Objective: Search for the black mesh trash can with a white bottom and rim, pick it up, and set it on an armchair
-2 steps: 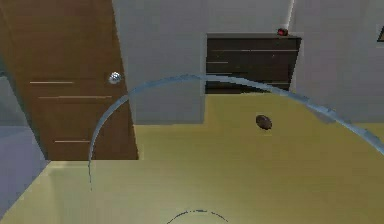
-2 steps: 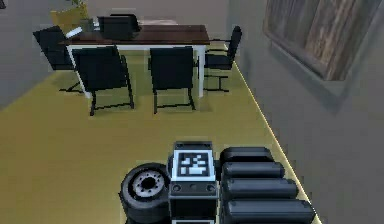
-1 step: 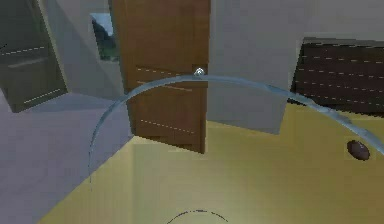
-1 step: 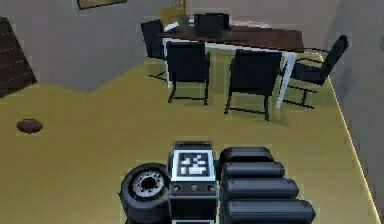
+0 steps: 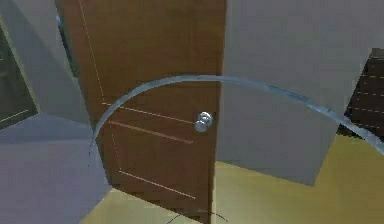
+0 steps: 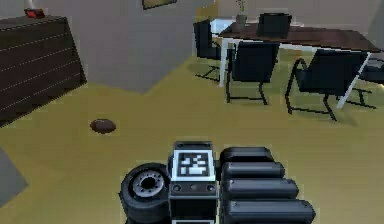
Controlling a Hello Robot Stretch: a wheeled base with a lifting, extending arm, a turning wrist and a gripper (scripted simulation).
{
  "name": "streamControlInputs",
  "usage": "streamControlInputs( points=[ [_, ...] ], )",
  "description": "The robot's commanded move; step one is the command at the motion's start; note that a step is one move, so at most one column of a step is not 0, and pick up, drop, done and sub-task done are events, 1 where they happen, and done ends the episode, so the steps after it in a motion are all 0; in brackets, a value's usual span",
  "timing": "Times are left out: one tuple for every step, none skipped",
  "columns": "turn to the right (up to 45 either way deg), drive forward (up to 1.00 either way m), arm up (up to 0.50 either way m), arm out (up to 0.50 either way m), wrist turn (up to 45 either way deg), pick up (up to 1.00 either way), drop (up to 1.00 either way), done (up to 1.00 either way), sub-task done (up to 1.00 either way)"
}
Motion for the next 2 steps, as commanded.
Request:
streamControlInputs(
  points=[
    [-45.0,0.0,0.0,0.0,0.0,0.0,0.0,0.0,0.0],
    [-21.0,0.0,0.0,0.0,0.0,0.0,0.0,0.0,0.0]
  ],
)
